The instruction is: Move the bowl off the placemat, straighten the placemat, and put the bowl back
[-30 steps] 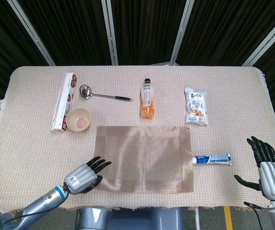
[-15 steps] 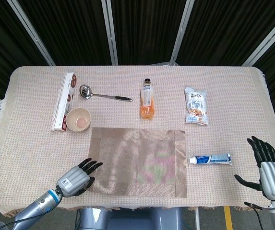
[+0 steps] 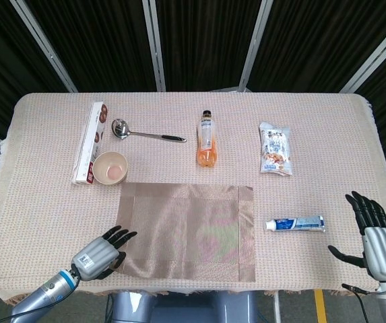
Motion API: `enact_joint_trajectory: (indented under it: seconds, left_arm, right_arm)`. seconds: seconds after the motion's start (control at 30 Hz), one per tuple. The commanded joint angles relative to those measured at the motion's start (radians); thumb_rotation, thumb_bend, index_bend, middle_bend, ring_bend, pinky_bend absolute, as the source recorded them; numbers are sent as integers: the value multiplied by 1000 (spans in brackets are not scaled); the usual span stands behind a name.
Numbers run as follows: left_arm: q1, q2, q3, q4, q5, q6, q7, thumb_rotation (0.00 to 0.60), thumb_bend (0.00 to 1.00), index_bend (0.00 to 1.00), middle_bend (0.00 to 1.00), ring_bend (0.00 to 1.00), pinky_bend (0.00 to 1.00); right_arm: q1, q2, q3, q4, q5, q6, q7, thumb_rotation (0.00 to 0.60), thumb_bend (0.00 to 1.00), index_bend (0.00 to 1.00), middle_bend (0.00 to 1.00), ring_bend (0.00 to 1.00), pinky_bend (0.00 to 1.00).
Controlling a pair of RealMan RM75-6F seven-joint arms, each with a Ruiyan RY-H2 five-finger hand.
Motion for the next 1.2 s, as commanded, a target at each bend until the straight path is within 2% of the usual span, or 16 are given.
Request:
enact_joint_trajectory:
  seconds: [0.03, 0.57, 0.6, 0.63, 0.67, 0.7, 0.73, 0.77, 0.8, 1.0, 1.2]
  left_arm:
    - [2, -3, 4, -8, 3, -10, 2, 600, 447, 703, 0, 0, 0]
    - [13, 8, -6, -12, -2, -32, 30, 600, 442, 684, 0, 0, 0]
    - [14, 9, -7, -11, -3, -34, 29, 600, 420, 659, 0, 0, 0]
    - [14, 10, -7, -10, -3, -37, 28, 600, 341, 587, 0, 0, 0]
    - [13, 12, -6, -10, -3, -41, 26, 600, 208, 433, 0, 0, 0]
    - [11, 15, -5, -11, -1, -46, 20, 600, 142, 337, 0, 0, 0]
    - [10, 16, -4, -12, 0, -50, 16, 600, 32, 157, 0, 0, 0]
    - [4, 24, 2, -16, 8, -62, -9, 600, 0, 41, 0, 0, 0]
    - [1, 29, 5, -17, 17, -65, -26, 600, 0, 4, 0, 0, 0]
    - [5, 84, 26, -27, 80, -27, -145, 600, 0, 0, 0, 0, 0]
    - [20, 182, 27, -29, 171, 108, -318, 600, 0, 0, 0, 0, 0]
  right_arm:
    - [-1, 1, 0, 0, 0, 1, 1, 600, 0, 0, 0, 0, 0]
    - [-2, 1, 0, -1, -3, 3, 2, 600, 0, 0, 0, 0, 0]
    - [-2, 1, 0, -1, -3, 2, 1, 600, 0, 0, 0, 0, 0]
    - [-2, 1, 0, -1, -3, 2, 1, 600, 0, 0, 0, 0, 0]
    - [-2, 0, 0, -1, -3, 1, 0, 600, 0, 0, 0, 0, 0]
    - [-2, 0, 0, -1, -3, 1, 0, 600, 0, 0, 0, 0, 0]
    - [-2, 0, 0, -1, -3, 1, 0, 600, 0, 0, 0, 0, 0]
    - [-1, -1, 0, 0, -3, 1, -1, 600, 0, 0, 0, 0, 0]
    - [-1, -1, 0, 0, -3, 1, -1, 600, 0, 0, 0, 0, 0]
    - [-2, -2, -1, -1, -6, 1, -4, 600, 0, 0, 0, 0, 0]
    - [-3, -4, -5, -7, -17, 4, -11, 600, 0, 0, 0, 0, 0]
